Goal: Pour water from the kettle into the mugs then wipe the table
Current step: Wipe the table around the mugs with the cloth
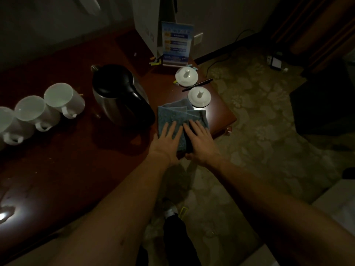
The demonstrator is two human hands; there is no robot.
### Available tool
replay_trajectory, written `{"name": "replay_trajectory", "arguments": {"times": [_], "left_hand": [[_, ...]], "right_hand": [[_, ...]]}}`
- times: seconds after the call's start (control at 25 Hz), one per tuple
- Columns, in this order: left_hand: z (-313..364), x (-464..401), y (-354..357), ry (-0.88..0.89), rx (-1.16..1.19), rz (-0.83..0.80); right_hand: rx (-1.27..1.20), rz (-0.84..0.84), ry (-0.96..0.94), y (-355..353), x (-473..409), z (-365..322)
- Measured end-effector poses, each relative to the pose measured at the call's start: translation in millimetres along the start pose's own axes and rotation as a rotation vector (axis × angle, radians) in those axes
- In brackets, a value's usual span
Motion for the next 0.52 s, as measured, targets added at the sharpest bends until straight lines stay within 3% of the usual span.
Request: {"name": "replay_trajectory", "arguments": {"times": [0.24,0.52], "left_hand": [[0,13,11,-0.046,-0.032,0.163],[-26,59,41,0.004,0.079,0.119]], "right_hand": [[0.018,0.083,0.036,2,10,-16],[0.088,0.058,0.054,31,40,-70]]}}
Point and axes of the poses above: each hand's wrist, its own x-axis away from the middle knuckle, its own y-axis out of the palm, z = x × y, the point moved 10 cm from there along -x, towards the middle knuckle, and after that the axes turned 4 degrees about z, right-handed, at the moved point
